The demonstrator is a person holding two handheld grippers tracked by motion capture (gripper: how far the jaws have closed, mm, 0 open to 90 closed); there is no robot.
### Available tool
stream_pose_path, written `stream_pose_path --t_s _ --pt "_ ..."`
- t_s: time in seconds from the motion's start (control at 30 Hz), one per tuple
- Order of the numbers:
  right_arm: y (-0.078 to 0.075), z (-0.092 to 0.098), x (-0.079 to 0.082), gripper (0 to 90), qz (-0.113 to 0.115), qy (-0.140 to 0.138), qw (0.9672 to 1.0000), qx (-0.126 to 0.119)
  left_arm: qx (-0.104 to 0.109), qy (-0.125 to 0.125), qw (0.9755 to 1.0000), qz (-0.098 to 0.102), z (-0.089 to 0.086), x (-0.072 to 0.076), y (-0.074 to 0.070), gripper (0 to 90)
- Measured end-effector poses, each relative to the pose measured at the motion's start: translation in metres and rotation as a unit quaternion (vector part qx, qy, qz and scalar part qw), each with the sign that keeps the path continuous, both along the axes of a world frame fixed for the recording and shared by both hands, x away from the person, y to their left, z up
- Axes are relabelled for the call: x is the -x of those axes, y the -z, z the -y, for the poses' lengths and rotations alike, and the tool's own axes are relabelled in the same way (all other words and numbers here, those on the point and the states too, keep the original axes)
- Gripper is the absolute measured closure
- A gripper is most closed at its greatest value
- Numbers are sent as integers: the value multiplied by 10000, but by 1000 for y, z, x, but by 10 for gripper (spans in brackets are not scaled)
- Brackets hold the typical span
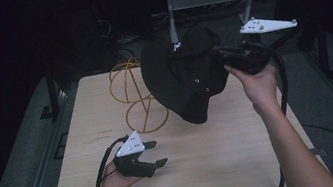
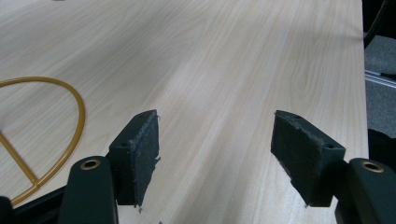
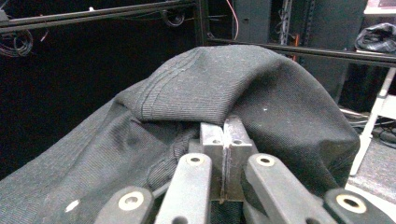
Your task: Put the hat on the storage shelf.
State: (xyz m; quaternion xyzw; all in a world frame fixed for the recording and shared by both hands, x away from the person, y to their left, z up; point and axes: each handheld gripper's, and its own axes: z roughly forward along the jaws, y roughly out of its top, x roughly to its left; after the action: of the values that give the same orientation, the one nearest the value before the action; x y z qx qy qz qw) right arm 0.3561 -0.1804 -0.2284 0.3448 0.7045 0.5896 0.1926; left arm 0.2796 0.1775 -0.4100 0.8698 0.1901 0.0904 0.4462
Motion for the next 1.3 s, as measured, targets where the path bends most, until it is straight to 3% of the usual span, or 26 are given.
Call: stream_pose_path --t_s 1.13,1.3 --pt "-21 -66 -40 894 -30 -387 9992 2 51 -5 10000 -71 -1 0 1 311" --pt "-23 -78 -47 894 -52 -437 9990 -15 -21 56 10000 -66 0 0 1 309"
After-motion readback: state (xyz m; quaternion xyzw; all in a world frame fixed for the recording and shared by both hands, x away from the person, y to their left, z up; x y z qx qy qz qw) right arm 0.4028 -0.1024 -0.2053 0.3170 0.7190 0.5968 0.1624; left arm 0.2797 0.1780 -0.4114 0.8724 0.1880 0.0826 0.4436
